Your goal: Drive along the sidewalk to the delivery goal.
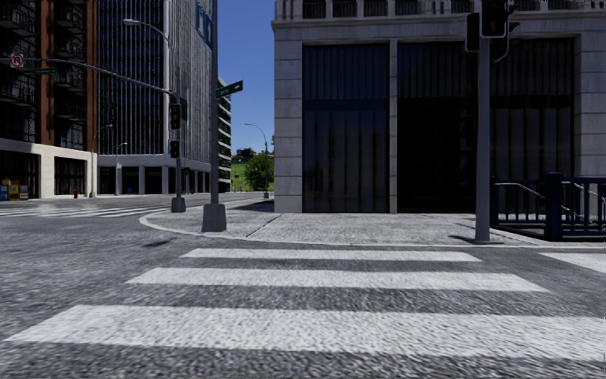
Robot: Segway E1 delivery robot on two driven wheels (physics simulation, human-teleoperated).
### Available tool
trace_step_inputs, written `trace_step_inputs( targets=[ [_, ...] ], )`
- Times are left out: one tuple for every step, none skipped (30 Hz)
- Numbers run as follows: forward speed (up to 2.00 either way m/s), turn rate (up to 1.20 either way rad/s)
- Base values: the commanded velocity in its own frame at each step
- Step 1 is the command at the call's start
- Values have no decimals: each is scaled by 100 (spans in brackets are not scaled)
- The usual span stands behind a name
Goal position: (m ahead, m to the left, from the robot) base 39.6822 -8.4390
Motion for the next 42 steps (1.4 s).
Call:
trace_step_inputs(
  targets=[
    [200,0],
    [200,0],
    [200,0],
    [200,0],
    [200,0],
    [200,0],
    [200,0],
    [200,0],
    [200,0],
    [200,0],
    [200,0],
    [200,0],
    [200,0],
    [200,0],
    [200,0],
    [200,0],
    [200,0],
    [200,0],
    [200,0],
    [200,0],
    [200,0],
    [200,0],
    [200,0],
    [200,0],
    [200,0],
    [200,0],
    [200,0],
    [200,0],
    [200,0],
    [200,0],
    [200,0],
    [200,0],
    [200,0],
    [200,0],
    [200,0],
    [200,0],
    [200,0],
    [200,0],
    [200,0],
    [200,0],
    [200,0],
    [200,0]
  ],
)
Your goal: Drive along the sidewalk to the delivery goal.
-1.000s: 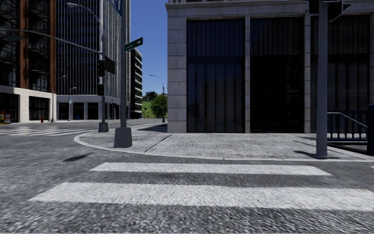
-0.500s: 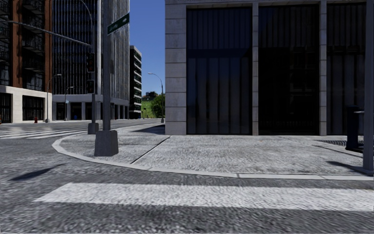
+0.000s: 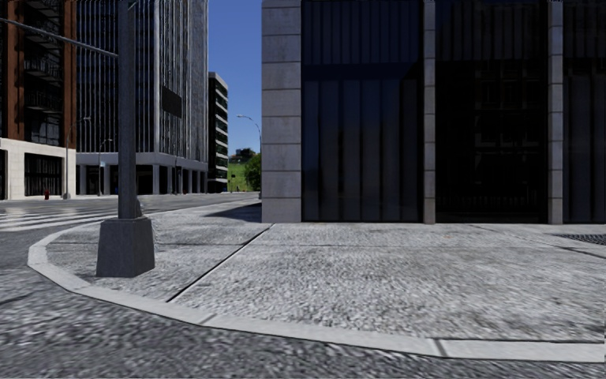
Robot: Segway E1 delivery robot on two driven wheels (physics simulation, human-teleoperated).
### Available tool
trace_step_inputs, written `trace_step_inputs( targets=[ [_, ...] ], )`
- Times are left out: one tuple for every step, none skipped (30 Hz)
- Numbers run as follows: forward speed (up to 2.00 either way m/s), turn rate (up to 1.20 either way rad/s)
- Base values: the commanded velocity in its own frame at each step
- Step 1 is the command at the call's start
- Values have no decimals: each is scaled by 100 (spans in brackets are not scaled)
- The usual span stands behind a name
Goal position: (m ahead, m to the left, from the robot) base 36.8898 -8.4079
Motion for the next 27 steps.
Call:
trace_step_inputs(
  targets=[
    [200,0],
    [200,0],
    [200,0],
    [199,0],
    [189,0],
    [189,0],
    [174,0],
    [159,0],
    [159,0],
    [147,0],
    [139,1],
    [133,11],
    [133,11],
    [128,17],
    [126,20],
    [126,20],
    [126,24],
    [125,31],
    [125,42],
    [125,42],
    [125,46],
    [125,47],
    [125,48],
    [125,48],
    [125,48],
    [125,48],
    [125,48]
  ],
)
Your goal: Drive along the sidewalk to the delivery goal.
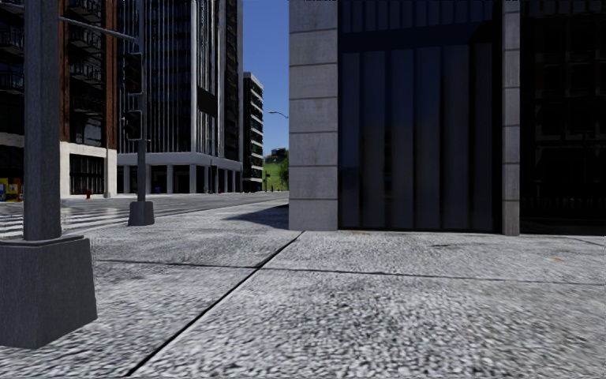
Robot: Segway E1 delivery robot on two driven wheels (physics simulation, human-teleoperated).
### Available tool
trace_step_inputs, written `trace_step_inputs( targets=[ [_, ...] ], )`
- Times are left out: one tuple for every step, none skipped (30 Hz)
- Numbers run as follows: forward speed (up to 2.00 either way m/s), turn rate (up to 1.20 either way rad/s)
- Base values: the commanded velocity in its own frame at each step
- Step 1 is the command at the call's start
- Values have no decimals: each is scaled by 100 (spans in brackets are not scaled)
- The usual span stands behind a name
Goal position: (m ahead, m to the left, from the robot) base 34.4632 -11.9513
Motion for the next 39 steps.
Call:
trace_step_inputs(
  targets=[
    [125,48],
    [127,48],
    [130,47],
    [133,46],
    [133,46],
    [134,46],
    [136,43],
    [136,43],
    [142,39],
    [150,38],
    [155,38],
    [155,38],
    [159,38],
    [160,38],
    [160,38],
    [161,38],
    [161,38],
    [161,38],
    [161,38],
    [161,38],
    [162,38],
    [162,38],
    [162,38],
    [162,38],
    [162,38],
    [162,38],
    [162,38],
    [162,38],
    [162,39],
    [162,39],
    [163,40],
    [163,43],
    [163,44],
    [163,44],
    [163,45],
    [163,45],
    [164,45],
    [164,45],
    [165,45]
  ],
)
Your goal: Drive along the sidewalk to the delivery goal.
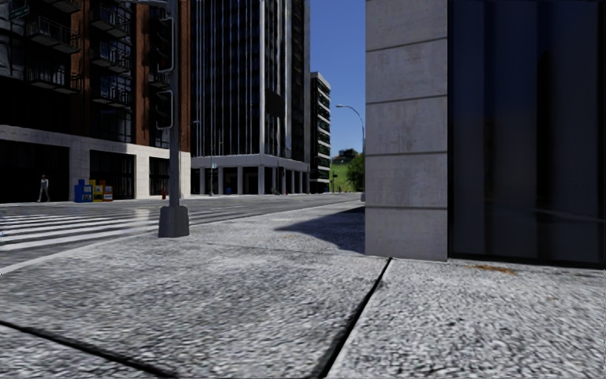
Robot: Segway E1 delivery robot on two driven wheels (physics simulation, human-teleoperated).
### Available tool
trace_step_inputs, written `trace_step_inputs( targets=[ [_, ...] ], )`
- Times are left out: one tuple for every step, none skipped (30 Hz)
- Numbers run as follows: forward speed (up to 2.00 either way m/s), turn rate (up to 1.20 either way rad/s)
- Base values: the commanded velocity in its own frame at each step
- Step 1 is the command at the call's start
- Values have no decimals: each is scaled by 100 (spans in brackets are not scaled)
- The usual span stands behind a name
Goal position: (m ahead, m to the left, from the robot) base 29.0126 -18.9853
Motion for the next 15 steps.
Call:
trace_step_inputs(
  targets=[
    [176,45],
    [176,45],
    [200,39],
    [200,32],
    [200,23],
    [200,23],
    [200,17],
    [200,15],
    [200,11],
    [200,11],
    [200,0],
    [200,0],
    [200,0],
    [200,0],
    [200,0]
  ],
)
